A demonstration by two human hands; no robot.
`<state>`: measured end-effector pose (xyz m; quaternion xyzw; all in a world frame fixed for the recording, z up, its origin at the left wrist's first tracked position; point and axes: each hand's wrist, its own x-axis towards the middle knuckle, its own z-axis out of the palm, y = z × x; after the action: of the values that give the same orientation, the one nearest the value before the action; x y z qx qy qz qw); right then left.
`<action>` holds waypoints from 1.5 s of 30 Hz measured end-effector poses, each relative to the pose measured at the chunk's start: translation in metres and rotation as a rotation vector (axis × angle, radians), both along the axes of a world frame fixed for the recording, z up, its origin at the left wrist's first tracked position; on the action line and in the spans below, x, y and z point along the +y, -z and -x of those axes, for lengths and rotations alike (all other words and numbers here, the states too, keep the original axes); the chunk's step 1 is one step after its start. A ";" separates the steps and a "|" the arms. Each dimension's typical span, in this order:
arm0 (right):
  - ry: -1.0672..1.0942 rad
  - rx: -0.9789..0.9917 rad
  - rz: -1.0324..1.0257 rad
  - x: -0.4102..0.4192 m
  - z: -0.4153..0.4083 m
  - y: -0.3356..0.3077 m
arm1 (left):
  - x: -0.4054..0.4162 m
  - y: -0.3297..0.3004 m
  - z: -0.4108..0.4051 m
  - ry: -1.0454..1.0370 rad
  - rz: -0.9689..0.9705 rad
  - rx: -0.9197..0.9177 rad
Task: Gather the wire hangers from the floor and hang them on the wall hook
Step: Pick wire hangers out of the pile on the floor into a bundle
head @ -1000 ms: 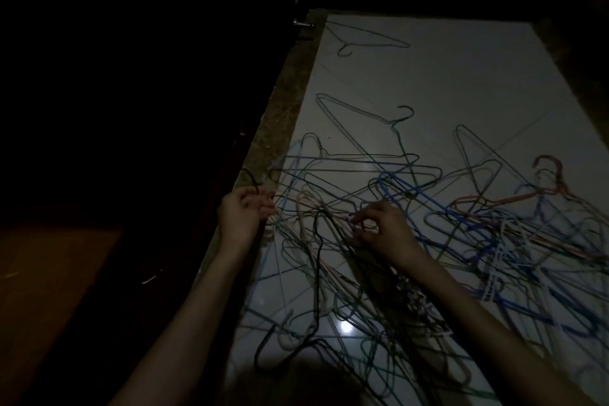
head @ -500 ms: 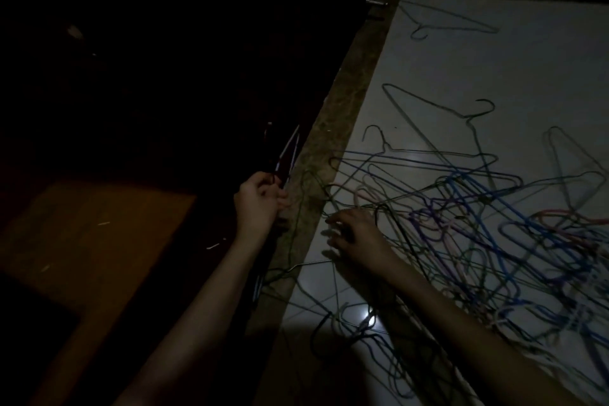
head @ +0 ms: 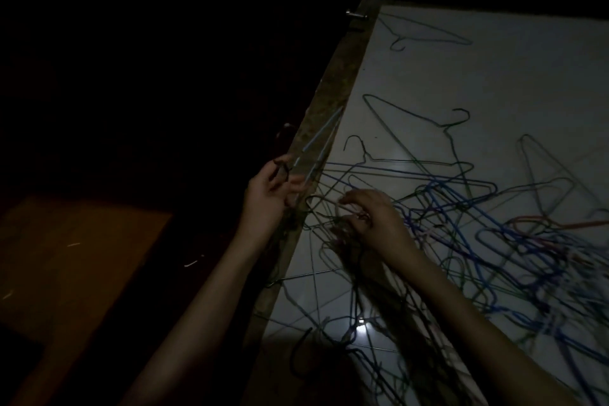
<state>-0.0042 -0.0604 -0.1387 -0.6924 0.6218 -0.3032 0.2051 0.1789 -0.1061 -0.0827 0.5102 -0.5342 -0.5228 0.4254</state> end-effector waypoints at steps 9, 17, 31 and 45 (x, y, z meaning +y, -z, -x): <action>0.188 -0.017 -0.207 0.004 0.086 0.011 | -0.009 -0.034 0.043 0.080 0.092 -0.034; 0.214 -0.205 -0.418 0.011 0.092 0.027 | -0.015 -0.053 0.055 0.095 0.118 -0.037; 0.103 -0.027 -0.462 0.024 0.088 0.028 | -0.014 -0.073 0.048 0.004 0.233 -0.164; 0.108 0.061 -0.406 0.050 0.080 0.030 | -0.005 -0.069 0.036 0.009 0.202 -0.155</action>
<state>-0.0839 -0.0101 -0.1691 -0.6113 0.7124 -0.1611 0.3048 0.1428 -0.1107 -0.0134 0.5015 -0.6176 -0.4272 0.4296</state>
